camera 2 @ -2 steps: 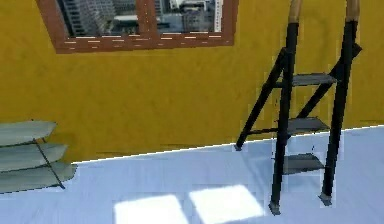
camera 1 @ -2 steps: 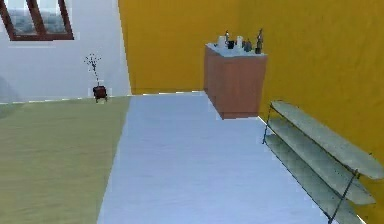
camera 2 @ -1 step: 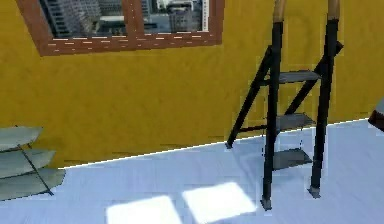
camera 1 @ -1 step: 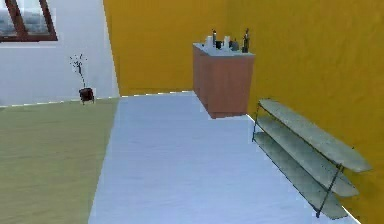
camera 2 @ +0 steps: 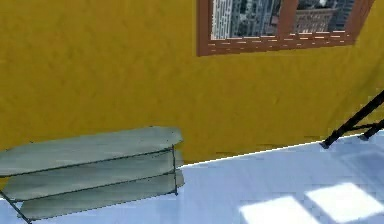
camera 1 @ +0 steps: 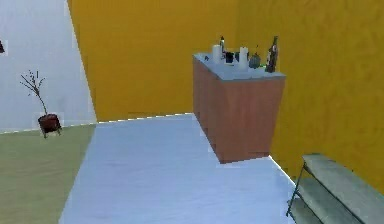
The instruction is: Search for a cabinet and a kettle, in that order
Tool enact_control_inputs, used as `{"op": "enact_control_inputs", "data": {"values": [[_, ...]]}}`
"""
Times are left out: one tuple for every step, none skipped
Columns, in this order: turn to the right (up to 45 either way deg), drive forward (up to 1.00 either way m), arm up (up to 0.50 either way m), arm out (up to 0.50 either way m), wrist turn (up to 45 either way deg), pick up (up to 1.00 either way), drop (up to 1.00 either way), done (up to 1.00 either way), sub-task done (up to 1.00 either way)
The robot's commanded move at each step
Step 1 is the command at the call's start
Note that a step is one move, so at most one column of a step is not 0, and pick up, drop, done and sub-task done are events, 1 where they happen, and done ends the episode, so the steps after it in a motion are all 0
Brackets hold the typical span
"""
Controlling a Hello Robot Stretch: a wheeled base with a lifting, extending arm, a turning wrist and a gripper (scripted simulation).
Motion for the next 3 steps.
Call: {"op": "enact_control_inputs", "data": {"values": [[0.0, 1.0, 0.0, 0.0, 0.0, 0.0, 0.0, 0.0, 0.0], [12.0, 0.0, 0.0, 0.0, 0.0, 0.0, 0.0, 0.0, 0.0], [0.0, 0.15, 0.0, 0.0, 0.0, 0.0, 0.0, 0.0, 0.0]]}}
